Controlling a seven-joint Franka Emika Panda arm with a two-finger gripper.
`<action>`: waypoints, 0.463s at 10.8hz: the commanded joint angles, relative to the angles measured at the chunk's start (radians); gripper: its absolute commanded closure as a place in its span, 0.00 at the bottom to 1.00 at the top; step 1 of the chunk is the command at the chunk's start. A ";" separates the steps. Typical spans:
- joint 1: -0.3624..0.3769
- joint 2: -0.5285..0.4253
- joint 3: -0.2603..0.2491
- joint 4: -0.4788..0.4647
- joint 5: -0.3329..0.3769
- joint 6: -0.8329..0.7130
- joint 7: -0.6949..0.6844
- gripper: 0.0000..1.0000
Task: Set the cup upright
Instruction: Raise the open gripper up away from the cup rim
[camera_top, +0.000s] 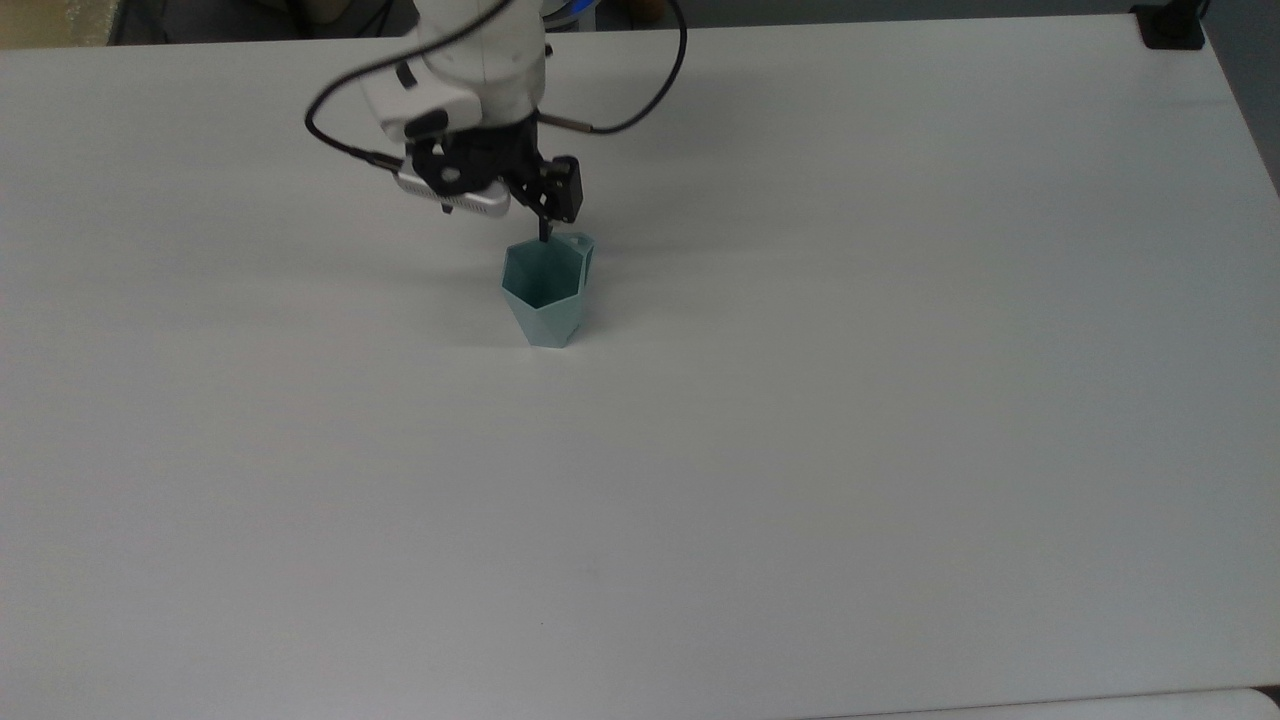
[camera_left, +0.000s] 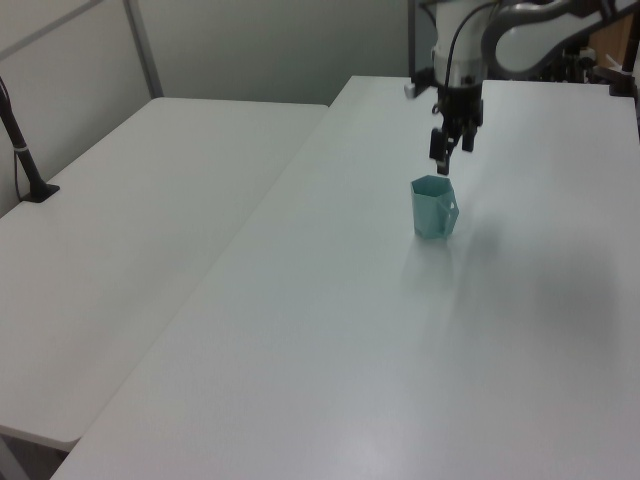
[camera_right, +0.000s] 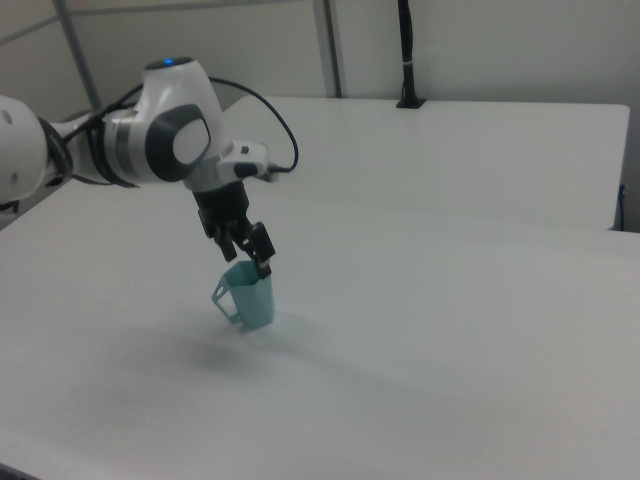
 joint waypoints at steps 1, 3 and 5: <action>-0.001 -0.053 -0.010 0.039 0.012 -0.032 -0.023 0.00; -0.007 -0.081 -0.019 0.055 0.020 -0.031 -0.010 0.00; -0.037 -0.141 -0.025 0.063 0.034 -0.076 -0.096 0.00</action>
